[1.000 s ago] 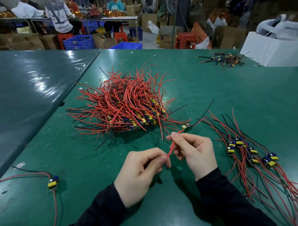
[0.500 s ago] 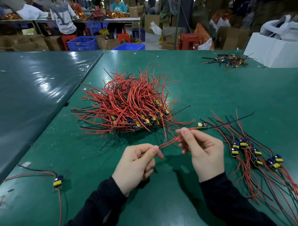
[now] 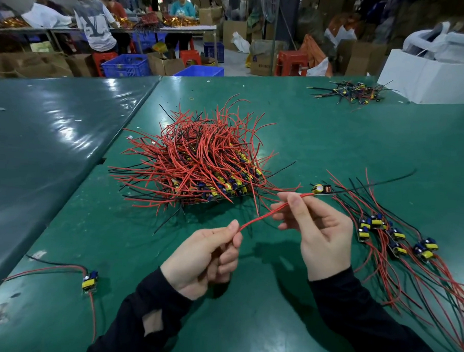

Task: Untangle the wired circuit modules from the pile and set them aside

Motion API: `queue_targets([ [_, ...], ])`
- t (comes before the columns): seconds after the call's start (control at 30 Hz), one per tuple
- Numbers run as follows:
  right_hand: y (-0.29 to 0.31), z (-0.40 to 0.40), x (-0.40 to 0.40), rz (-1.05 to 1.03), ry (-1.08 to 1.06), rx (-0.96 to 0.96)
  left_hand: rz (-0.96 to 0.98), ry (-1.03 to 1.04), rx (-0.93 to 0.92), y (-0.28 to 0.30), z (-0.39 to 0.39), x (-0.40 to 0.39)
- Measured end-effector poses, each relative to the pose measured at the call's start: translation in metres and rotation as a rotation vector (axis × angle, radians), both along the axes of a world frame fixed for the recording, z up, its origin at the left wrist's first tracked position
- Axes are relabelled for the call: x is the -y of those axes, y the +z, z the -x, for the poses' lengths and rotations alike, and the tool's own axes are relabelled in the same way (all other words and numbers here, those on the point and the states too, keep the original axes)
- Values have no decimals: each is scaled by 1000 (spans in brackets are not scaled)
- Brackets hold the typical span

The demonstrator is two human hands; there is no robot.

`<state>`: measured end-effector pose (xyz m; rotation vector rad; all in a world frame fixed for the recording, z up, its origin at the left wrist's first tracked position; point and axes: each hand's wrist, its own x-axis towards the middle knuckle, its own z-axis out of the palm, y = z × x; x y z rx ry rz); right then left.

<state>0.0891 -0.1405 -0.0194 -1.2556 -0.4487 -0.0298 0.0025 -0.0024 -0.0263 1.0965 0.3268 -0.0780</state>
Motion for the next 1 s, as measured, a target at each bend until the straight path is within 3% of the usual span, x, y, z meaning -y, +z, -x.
queue_targets([
  [0.13,-3,-4,-1,14,59,-53,103,-157,37,1,4,-3],
  [0.3,-2,-8,2,129,172,-81,-126,-309,24,5,9,-7],
  [0.6,-12,2,-1,382,326,147,-316,7,96,5,6,8],
  [0.67,-10,0,-1,394,370,40,-349,51,102,3,6,14],
  [0.8,-3,-9,-1,314,421,-521,-496,97,132,3,6,16],
  [0.9,-4,-13,-1,182,363,-532,-536,12,59,0,7,16],
  [1.0,-5,-9,-1,186,421,-380,-512,-45,24,2,7,16],
])
